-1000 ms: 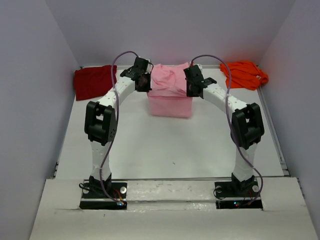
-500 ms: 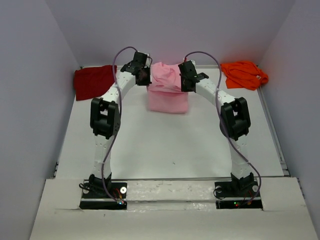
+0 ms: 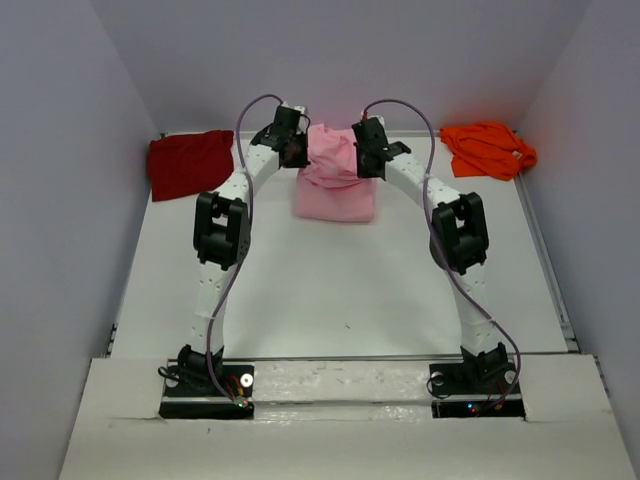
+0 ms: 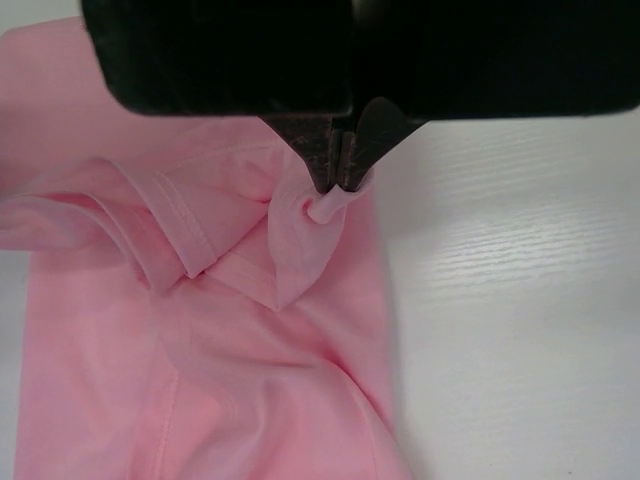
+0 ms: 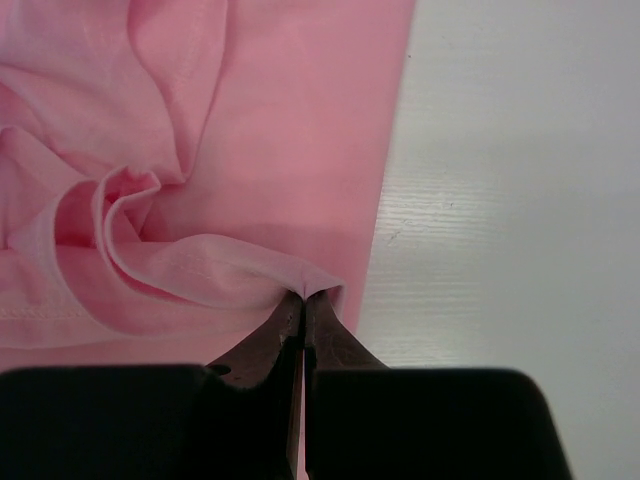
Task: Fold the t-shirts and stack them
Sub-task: Fold the tshirt
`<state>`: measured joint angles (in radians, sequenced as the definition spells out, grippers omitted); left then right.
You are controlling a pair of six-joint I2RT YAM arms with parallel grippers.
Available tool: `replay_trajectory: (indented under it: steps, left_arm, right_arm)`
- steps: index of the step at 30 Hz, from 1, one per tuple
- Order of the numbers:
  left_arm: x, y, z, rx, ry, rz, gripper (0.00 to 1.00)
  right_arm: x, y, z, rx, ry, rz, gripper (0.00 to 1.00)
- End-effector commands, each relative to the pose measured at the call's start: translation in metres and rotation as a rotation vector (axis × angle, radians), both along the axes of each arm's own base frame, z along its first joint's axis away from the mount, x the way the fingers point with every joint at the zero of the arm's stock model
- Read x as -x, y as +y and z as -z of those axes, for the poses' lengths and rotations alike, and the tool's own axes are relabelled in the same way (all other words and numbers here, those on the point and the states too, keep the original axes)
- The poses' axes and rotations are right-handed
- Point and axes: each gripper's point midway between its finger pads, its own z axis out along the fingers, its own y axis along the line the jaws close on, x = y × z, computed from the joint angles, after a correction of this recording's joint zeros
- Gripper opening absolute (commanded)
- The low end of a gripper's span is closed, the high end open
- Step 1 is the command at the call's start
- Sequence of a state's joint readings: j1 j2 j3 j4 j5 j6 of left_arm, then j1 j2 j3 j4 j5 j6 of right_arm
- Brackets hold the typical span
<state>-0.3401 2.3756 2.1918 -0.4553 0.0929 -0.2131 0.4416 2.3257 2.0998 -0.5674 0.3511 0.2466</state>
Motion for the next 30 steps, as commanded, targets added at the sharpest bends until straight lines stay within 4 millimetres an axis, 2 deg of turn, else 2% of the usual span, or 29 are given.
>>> replay_trajectory:
  steps: [1,4,6,7,8,9,10,12,13,17,20,22,23,26,27,29,30]
  left_arm:
    - [-0.012,-0.005,-0.007,0.019,-0.058,0.005,0.00]
    - [-0.015,-0.002,0.002,0.003,-0.064,-0.002,0.00]
    - [-0.015,0.002,0.012,-0.019,-0.051,-0.012,0.17]
    - [-0.015,0.003,0.014,-0.026,-0.047,-0.015,0.30]
    - [-0.015,0.005,0.016,-0.035,-0.045,-0.024,0.45]
    - [-0.015,0.011,0.015,-0.056,-0.052,-0.048,0.51]
    - [-0.014,0.014,0.014,-0.058,-0.054,-0.054,0.54]
    - [-0.013,0.022,-0.002,-0.075,-0.094,-0.092,0.60]
    - [-0.013,0.023,-0.009,-0.065,-0.108,-0.105,0.68]
    - [0.003,0.025,-0.056,-0.027,-0.183,-0.111,0.69]
    - [0.020,0.030,-0.073,-0.035,-0.196,-0.115,0.69]
    - [0.028,0.034,-0.080,-0.051,-0.211,-0.128,0.69]
    - [0.038,0.038,-0.082,-0.048,-0.212,-0.128,0.70]
    - [0.046,0.043,-0.091,-0.051,-0.233,-0.140,0.70]
    - [0.053,0.045,-0.093,-0.049,-0.239,-0.142,0.70]
    - [0.061,0.044,-0.090,-0.045,-0.228,-0.135,0.70]
    - [0.069,0.042,-0.085,-0.036,-0.214,-0.121,0.70]
  right_arm:
    - [-0.012,-0.013,0.020,0.021,0.010,0.032,0.00]
    - [-0.014,-0.018,0.035,0.024,0.030,0.049,0.00]
    - [-0.017,-0.023,0.041,0.023,0.035,0.070,0.00]
    - [-0.017,-0.024,0.045,0.025,0.038,0.074,0.28]
    - [-0.017,-0.023,0.047,0.027,0.042,0.068,0.45]
    - [-0.017,-0.024,0.048,0.029,0.043,0.070,0.56]
    - [-0.016,-0.024,0.048,0.033,0.044,0.069,0.66]
    - [-0.015,-0.023,0.037,0.020,0.030,0.061,0.69]
    - [-0.011,-0.024,0.026,0.012,0.020,0.058,0.76]
    - [0.003,-0.025,-0.005,-0.029,-0.024,0.037,0.78]
    - [0.020,-0.029,-0.017,-0.046,-0.024,0.028,0.78]
    - [0.031,-0.021,-0.021,-0.042,-0.027,0.010,0.78]
    - [0.039,-0.015,-0.016,-0.038,-0.020,-0.010,0.78]
    - [0.051,-0.009,-0.016,-0.055,-0.006,-0.025,0.78]
    - [0.059,-0.006,-0.008,-0.046,0.013,-0.031,0.78]
    - [0.067,-0.003,-0.004,-0.045,0.025,-0.039,0.78]
    - [0.077,0.000,0.006,-0.043,0.053,-0.047,0.78]
